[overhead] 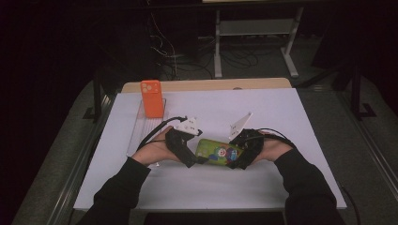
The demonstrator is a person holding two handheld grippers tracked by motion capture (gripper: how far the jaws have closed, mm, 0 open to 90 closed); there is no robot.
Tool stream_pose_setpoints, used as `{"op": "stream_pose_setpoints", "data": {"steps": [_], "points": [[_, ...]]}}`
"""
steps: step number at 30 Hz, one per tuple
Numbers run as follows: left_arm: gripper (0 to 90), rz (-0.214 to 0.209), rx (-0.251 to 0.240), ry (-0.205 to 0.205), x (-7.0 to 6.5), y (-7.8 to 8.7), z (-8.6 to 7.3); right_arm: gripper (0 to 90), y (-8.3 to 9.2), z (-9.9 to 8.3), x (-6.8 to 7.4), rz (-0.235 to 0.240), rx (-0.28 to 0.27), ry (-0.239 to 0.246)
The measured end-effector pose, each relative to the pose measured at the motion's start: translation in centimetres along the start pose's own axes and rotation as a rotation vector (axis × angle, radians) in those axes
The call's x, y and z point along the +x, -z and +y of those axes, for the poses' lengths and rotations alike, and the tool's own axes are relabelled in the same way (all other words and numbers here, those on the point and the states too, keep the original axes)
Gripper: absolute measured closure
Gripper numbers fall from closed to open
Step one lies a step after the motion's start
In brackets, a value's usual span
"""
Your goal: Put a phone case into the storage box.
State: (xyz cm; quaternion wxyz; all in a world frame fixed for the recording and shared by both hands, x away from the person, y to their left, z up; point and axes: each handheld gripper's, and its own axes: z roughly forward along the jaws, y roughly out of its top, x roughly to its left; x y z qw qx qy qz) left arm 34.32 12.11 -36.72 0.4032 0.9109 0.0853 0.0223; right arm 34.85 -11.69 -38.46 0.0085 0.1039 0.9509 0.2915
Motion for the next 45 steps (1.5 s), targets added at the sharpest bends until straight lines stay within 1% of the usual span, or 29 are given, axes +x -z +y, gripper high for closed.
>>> {"op": "stream_pose_setpoints", "data": {"steps": [2, 3, 6, 7, 10, 14, 17, 18, 19, 20, 25, 26, 27, 30, 32, 38, 42, 43, 45], "points": [[0.0, -0.016, 0.011, -0.020, -0.2, -0.2, -0.1, 14.8, -0.2, 0.1, 0.3, 0.017, 0.003, 0.012], [0.0, -0.024, 0.016, -0.031, -0.3, -0.3, -0.1, 14.8, -0.3, 0.2, 0.4, 0.014, 0.006, 0.022], [0.0, -0.048, 0.030, -0.042, -0.4, -0.6, -0.2, 14.8, -0.5, 0.5, 0.6, 0.035, 0.008, 0.034], [0.0, -0.057, 0.037, -0.057, -0.4, -0.7, -0.2, 14.8, -0.6, 0.6, 0.7, 0.041, 0.007, 0.040], [0.0, -0.073, 0.053, -0.074, -0.5, -0.9, -0.3, 14.8, -0.7, 0.8, 0.9, 0.052, 0.004, 0.044], [0.0, -0.094, 0.087, -0.117, -0.7, -1.4, -0.3, 14.8, -0.8, 1.1, 1.2, 0.066, -0.007, 0.056], [0.0, -0.103, 0.108, -0.106, -1.0, -1.8, -0.4, 14.8, -0.8, 1.3, 1.5, 0.070, -0.009, 0.073], [0.0, -0.107, 0.114, -0.112, -1.0, -1.9, -0.4, 14.8, -0.8, 1.3, 1.5, 0.068, -0.011, 0.080], [0.0, -0.112, 0.118, -0.101, -1.0, -2.1, -0.5, 14.8, -0.8, 1.4, 1.6, 0.071, -0.012, 0.083], [0.0, -0.113, 0.122, -0.099, -1.1, -2.1, -0.5, 14.8, -0.7, 1.5, 1.6, 0.073, -0.013, 0.082], [0.0, -0.120, 0.140, -0.106, -1.1, -2.6, -0.6, 14.8, -0.6, 1.7, 1.8, 0.082, -0.029, 0.103], [1.7, -0.121, 0.145, -0.107, -1.1, -2.6, -0.6, 14.8, -0.6, 1.8, 1.9, 0.082, -0.032, 0.103], [5.5, -0.120, 0.145, -0.110, -1.2, -2.6, -0.7, 14.8, -0.6, 1.8, 1.9, 0.082, -0.031, 0.105], [7.3, -0.126, 0.151, -0.106, -1.1, -2.7, -0.8, 14.8, -0.6, 1.9, 2.0, 0.079, -0.025, 0.110], [9.4, -0.129, 0.148, -0.104, -1.0, -2.8, -0.8, 14.8, -0.6, 1.9, 2.1, 0.087, -0.029, 0.110], [12.3, -0.150, 0.152, -0.115, -1.1, -2.7, -0.9, 14.7, -0.4, 2.0, 2.2, 0.091, -0.028, 0.114], [13.5, -0.159, 0.164, -0.112, -1.1, -2.6, -0.9, 14.5, -0.5, 2.0, 2.2, 0.093, -0.028, 0.124], [13.6, -0.160, 0.162, -0.114, -1.0, -2.6, -0.9, 14.5, -0.5, 2.0, 2.2, 0.095, -0.033, 0.124], [14.0, -0.171, 0.155, -0.103, -1.0, -2.4, -0.9, 14.2, -0.5, 2.0, 2.1, 0.105, -0.039, 0.116]]}}
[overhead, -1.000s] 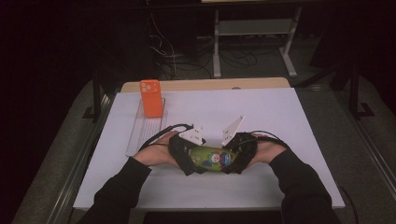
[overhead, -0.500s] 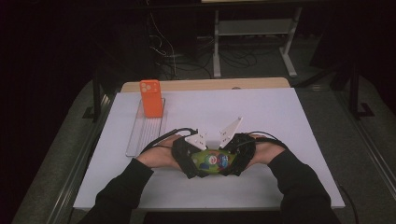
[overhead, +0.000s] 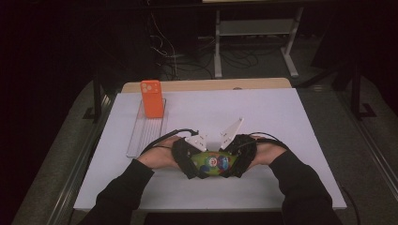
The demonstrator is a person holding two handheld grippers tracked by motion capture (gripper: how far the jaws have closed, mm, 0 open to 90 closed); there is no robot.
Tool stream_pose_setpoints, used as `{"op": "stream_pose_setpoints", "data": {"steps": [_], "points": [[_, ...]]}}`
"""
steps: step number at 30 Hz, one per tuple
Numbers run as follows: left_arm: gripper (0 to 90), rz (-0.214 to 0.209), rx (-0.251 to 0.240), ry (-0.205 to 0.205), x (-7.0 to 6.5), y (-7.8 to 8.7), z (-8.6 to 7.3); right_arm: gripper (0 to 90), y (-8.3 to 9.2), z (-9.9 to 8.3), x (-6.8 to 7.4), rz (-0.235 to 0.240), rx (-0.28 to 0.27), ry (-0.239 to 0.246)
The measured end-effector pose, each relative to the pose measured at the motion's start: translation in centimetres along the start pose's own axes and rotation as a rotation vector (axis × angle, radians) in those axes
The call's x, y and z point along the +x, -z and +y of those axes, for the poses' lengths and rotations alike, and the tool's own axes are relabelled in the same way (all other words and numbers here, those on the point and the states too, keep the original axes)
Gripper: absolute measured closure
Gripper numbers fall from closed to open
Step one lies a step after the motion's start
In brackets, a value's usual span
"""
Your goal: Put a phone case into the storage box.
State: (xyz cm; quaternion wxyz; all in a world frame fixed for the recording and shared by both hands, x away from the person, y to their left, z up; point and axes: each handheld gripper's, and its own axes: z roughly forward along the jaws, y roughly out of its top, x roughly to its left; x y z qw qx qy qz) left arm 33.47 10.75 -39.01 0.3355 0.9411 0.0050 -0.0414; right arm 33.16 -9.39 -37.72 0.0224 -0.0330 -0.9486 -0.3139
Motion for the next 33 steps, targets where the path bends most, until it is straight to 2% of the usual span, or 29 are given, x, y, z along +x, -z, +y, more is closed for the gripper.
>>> {"op": "stream_pose_setpoints", "data": {"steps": [1, 2, 5, 7, 8, 11, 12, 14, 18, 21, 25, 27, 30, 32, 33], "points": [[14.1, 0.005, 0.004, -0.008, 0.0, 0.1, 0.0, 14.0, 0.0, -0.1, 0.2, 0.012, 0.009, -0.037], [14.3, 0.013, 0.006, -0.001, 0.0, 0.1, 0.0, 13.1, 0.0, -0.2, 0.2, 0.009, 0.003, -0.052], [14.5, 0.031, -0.004, 0.018, -0.2, 0.4, 0.0, 5.4, 0.0, -0.5, -0.2, -0.002, -0.042, -0.042], [14.6, 0.042, -0.002, 0.019, -0.1, 0.7, 0.0, 2.8, 0.5, -0.6, -0.2, -0.011, -0.046, -0.095], [14.6, 0.055, -0.006, 0.030, -0.1, 0.8, -0.1, 2.2, 0.7, -0.7, -0.4, -0.031, -0.067, -0.098], [14.6, 0.090, 0.003, 0.048, 0.1, 0.9, -0.2, 2.5, 1.3, -1.3, -0.8, -0.088, -0.084, -0.151], [14.6, 0.093, -0.005, 0.077, 0.1, 0.8, -0.3, 4.1, 1.5, -1.6, -0.9, -0.109, -0.097, -0.179], [14.6, 0.118, -0.004, 0.093, 0.1, 0.8, -0.4, 4.4, 1.9, -2.2, -1.4, -0.144, -0.128, -0.205], [14.6, 0.147, -0.027, 0.156, 0.3, 0.9, -0.7, 3.3, 2.2, -3.4, -1.7, -0.179, -0.149, -0.276], [14.6, 0.181, -0.031, 0.215, 0.6, 1.1, -1.0, 3.1, 2.0, -3.9, -1.3, -0.179, -0.163, -0.368], [14.6, 0.213, -0.028, 0.269, 0.8, 1.3, -1.4, 1.4, 1.7, -4.5, -1.1, -0.217, -0.152, -0.429], [14.6, 0.242, -0.031, 0.287, 1.0, 1.5, -1.5, 1.4, 1.5, -4.8, -1.0, -0.244, -0.152, -0.461], [14.6, 0.274, -0.039, 0.340, 1.0, 1.8, -1.5, 1.3, 1.2, -5.1, -0.7, -0.288, -0.173, -0.497], [14.6, 0.294, -0.031, 0.351, 1.1, 2.0, -1.5, 0.6, 0.9, -5.2, -0.5, -0.313, -0.176, -0.514], [14.7, 0.303, -0.047, 0.370, 1.1, 1.9, -1.5, 0.6, 0.8, -5.3, -0.3, -0.320, -0.178, -0.530]]}}
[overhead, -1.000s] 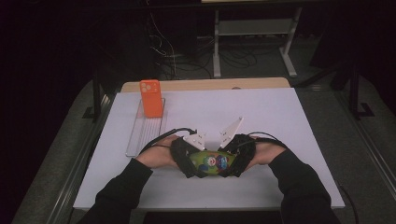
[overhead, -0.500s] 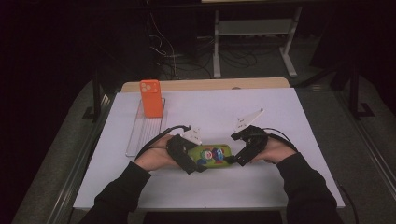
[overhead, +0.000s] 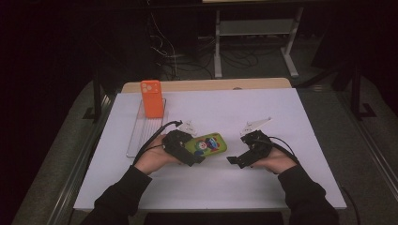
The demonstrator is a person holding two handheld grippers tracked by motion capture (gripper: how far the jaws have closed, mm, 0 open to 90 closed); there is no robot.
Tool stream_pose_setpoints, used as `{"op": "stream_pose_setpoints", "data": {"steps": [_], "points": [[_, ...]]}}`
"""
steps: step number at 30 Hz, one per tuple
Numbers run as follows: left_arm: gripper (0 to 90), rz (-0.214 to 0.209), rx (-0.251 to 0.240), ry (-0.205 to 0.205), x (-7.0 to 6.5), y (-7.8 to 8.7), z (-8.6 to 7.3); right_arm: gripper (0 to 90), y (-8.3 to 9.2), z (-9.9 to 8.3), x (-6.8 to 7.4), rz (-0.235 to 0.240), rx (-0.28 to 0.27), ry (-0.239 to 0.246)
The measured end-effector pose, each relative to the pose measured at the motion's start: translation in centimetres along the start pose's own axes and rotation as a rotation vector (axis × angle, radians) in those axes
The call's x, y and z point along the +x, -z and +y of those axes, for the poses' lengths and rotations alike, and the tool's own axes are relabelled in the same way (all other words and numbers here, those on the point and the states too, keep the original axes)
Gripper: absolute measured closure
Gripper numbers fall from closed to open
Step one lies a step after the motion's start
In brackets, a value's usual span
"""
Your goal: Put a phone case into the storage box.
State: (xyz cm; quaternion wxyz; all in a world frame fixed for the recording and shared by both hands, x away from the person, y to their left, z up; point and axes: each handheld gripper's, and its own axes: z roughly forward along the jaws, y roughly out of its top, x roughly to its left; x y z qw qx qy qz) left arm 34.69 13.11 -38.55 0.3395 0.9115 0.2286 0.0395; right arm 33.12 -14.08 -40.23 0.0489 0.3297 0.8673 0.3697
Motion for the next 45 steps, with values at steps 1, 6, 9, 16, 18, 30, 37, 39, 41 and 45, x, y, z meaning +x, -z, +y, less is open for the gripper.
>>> {"op": "stream_pose_setpoints", "data": {"steps": [1, 6, 9, 16, 18, 30, 37, 39, 41, 45], "points": [[14.6, 0.004, 0.015, -0.006, 0.2, 0.2, 0.0, 0.6, -0.1, -0.1, 0.1, -0.002, -0.006, -0.011], [14.6, 0.020, 0.003, 0.040, 0.4, 0.5, 0.1, 0.5, -0.6, -0.6, 0.6, -0.056, -0.029, -0.046], [14.6, 0.022, -0.013, 0.068, 0.4, 0.4, 0.1, 0.5, -1.1, -1.1, 1.0, -0.091, -0.051, -0.062], [14.7, 0.037, -0.015, 0.074, 0.2, 0.3, 0.2, 0.5, -2.3, -1.2, 1.6, -0.147, -0.073, -0.031], [14.7, 0.037, -0.011, 0.072, 0.2, 0.3, 0.2, 0.6, -2.4, -1.2, 1.8, -0.160, -0.064, -0.019], [14.7, 0.023, 0.002, 0.060, -0.2, -0.1, 0.3, 0.5, -2.3, -1.2, 2.5, -0.255, -0.082, 0.152], [14.7, 0.022, 0.005, 0.051, -0.2, -0.1, 0.3, 0.5, -2.1, -1.3, 3.0, -0.341, -0.109, 0.272], [14.7, 0.021, -0.010, 0.063, -0.3, -0.3, 0.3, 0.5, -2.0, -1.3, 3.2, -0.366, -0.111, 0.316], [14.7, 0.021, -0.008, 0.062, -0.3, -0.3, 0.3, 0.5, -2.0, -1.3, 3.4, -0.384, -0.112, 0.352], [14.8, 0.019, 0.009, 0.043, -0.2, -0.2, 0.3, 0.5, -2.1, -1.4, 3.7, -0.413, -0.107, 0.414]]}}
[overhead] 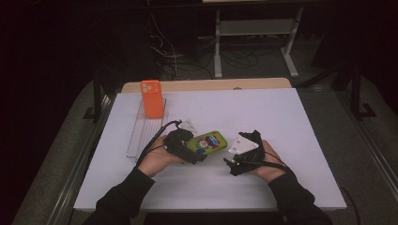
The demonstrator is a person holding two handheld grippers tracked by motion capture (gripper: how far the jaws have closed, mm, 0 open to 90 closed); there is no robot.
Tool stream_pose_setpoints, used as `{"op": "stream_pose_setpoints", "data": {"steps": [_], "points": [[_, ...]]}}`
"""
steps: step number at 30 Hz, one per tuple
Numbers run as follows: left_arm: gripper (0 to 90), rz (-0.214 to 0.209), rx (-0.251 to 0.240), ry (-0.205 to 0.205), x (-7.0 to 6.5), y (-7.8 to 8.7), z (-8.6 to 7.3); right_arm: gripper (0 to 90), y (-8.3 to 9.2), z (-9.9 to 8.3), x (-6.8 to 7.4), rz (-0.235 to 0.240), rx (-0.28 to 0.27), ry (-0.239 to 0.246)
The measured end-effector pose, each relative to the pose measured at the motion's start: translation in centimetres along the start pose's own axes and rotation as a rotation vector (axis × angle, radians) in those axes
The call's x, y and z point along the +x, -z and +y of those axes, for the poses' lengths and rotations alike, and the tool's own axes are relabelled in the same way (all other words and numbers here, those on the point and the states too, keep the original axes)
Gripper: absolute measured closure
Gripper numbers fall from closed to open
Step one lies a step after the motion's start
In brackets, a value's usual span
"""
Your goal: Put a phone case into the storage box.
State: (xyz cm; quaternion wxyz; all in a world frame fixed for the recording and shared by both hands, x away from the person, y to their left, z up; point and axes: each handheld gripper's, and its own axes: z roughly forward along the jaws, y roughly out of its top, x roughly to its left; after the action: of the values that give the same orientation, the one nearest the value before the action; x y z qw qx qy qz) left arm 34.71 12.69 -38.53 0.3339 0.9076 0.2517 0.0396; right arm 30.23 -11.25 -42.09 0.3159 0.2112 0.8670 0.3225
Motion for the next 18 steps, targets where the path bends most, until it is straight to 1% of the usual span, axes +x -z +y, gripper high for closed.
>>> {"op": "stream_pose_setpoints", "data": {"steps": [1, 3, 4, 5, 8, 10, 11, 12, 14, 15, 16, 18], "points": [[14.8, -0.001, 0.000, 0.001, 0.0, 0.0, 0.0, 0.5, 0.0, 0.0, 0.1, -0.007, -0.004, 0.017], [14.8, -0.001, 0.001, 0.004, 0.0, 0.0, 0.0, 0.5, 0.1, 0.0, 0.2, -0.011, -0.005, 0.036], [14.8, -0.002, 0.004, -0.005, 0.0, 0.0, 0.0, 0.5, 0.1, 0.0, 0.3, -0.017, -0.011, 0.058], [14.8, -0.004, -0.008, 0.009, -0.1, -0.1, 0.0, 0.5, 0.1, 0.0, 0.4, -0.018, -0.013, 0.070], [14.8, -0.002, -0.018, 0.025, -0.2, -0.2, 0.0, 0.5, 0.0, 0.0, 0.8, -0.042, -0.013, 0.139], [14.8, -0.006, -0.023, 0.030, -0.2, -0.3, 0.0, 0.5, 0.0, 0.1, 1.0, -0.049, -0.012, 0.165], [14.8, -0.007, -0.023, 0.035, -0.3, -0.3, 0.0, 0.5, 0.0, 0.0, 1.1, -0.056, -0.013, 0.188], [14.8, -0.008, -0.020, 0.034, -0.2, -0.3, 0.0, 0.6, 0.0, 0.1, 1.3, -0.058, -0.012, 0.185], [14.8, -0.012, -0.006, 0.026, -0.1, -0.2, 0.0, 0.5, -0.1, 0.1, 1.6, -0.077, -0.007, 0.217], [14.8, -0.017, -0.006, 0.031, -0.1, -0.2, 0.0, 0.5, 0.0, 0.1, 1.3, -0.087, 0.006, 0.291], [14.8, -0.017, -0.014, 0.049, -0.3, -0.3, 0.0, 0.5, -0.1, 0.1, 1.5, -0.091, 0.003, 0.296], [14.8, -0.017, -0.010, 0.049, -0.3, -0.3, 0.0, 0.5, -0.1, 0.1, 1.7, -0.111, 0.001, 0.323]]}}
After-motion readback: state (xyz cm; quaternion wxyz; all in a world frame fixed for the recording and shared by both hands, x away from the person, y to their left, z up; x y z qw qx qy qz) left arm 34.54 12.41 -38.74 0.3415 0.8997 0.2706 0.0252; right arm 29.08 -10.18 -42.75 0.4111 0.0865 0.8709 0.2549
